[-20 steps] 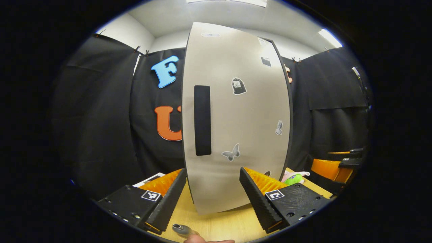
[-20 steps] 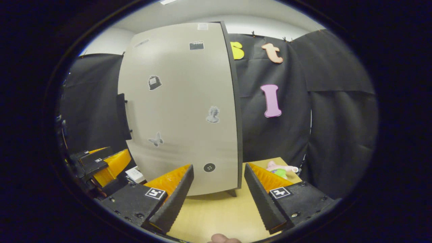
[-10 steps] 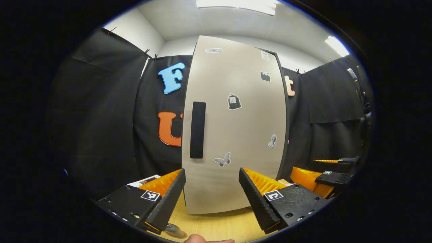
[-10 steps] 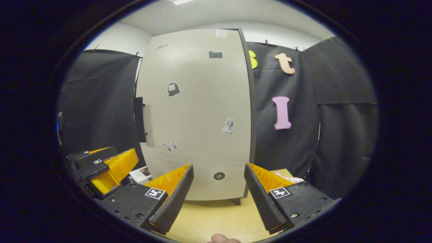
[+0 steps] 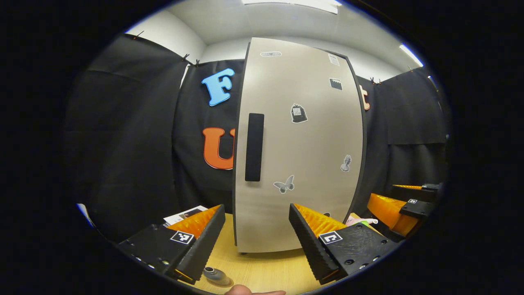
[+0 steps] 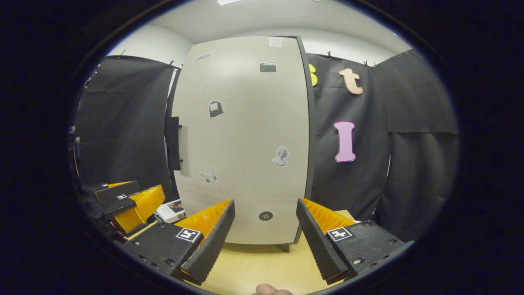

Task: Open the cabinet door with the right hand, grasp the bottle in the cabinet with the left hand and place it on the coaster, then close the cabinet door with the right hand.

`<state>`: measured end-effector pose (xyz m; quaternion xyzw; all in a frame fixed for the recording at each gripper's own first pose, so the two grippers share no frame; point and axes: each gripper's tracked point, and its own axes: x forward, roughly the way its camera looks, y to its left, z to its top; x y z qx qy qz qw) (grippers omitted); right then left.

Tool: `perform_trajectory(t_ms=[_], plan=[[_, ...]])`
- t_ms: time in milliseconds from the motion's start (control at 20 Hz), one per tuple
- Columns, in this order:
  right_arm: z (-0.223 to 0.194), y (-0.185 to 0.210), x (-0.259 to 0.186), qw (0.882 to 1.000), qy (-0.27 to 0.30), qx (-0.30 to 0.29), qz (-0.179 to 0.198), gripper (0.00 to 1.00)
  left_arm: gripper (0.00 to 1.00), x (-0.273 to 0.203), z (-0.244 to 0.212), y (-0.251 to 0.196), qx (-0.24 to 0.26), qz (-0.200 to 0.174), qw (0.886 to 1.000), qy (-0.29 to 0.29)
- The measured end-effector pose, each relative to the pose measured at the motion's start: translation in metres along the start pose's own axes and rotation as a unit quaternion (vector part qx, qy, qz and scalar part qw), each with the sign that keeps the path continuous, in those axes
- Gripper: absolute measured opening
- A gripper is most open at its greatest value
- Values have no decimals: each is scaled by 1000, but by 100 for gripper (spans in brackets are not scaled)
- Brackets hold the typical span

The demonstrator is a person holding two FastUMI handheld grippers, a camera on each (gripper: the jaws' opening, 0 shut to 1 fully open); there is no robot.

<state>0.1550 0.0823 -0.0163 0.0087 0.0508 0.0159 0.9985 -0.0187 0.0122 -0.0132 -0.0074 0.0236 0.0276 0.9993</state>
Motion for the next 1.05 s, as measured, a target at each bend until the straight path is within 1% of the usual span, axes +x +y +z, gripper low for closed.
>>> perform_trajectory(t_ms=[150,300,450,1050], plan=[[1,-3,1,1000,1,1,-2,97,95,1,3,-9,13,-13,1000,-8],[0,-4,1,1000,1,-3,-2,98,95,1,4,-7,11,-12,1000,-13],[-3,-4,-3,1000,5,-5,1,97,95,0,-1,-3,5,-9,1000,-5],[-6,-2,-14,1000,8,-1,4,97,95,-10,1,-7,17,-11,1000,-11]])
